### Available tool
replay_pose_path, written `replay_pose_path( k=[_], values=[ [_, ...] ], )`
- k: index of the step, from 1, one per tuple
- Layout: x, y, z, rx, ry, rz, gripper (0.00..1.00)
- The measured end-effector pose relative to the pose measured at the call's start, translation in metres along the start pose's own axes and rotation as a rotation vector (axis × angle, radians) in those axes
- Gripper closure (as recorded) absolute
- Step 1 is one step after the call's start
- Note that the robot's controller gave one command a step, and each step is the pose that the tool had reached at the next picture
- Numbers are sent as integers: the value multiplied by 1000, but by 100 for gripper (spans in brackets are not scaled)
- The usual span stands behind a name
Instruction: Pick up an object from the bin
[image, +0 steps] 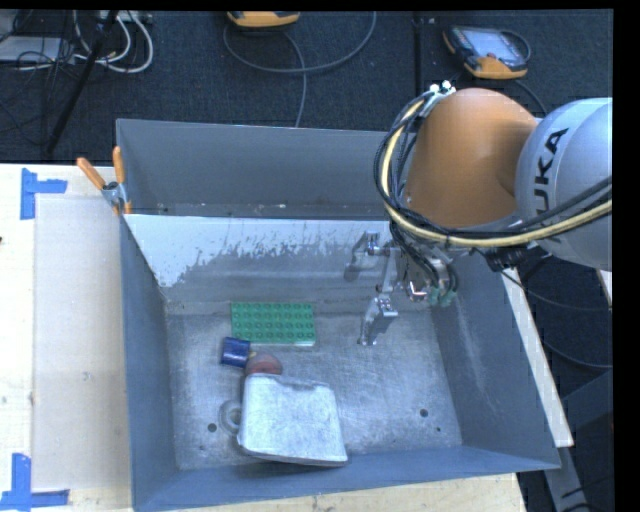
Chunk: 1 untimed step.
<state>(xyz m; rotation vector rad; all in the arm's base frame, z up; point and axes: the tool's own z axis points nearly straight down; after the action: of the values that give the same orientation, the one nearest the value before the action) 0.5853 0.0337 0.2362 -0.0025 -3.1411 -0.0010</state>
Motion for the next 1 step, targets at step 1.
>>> replay_pose_path(
  k=[1],
  values=[
    [-30, 24, 39, -1, 0, 81, 0]
  ],
)
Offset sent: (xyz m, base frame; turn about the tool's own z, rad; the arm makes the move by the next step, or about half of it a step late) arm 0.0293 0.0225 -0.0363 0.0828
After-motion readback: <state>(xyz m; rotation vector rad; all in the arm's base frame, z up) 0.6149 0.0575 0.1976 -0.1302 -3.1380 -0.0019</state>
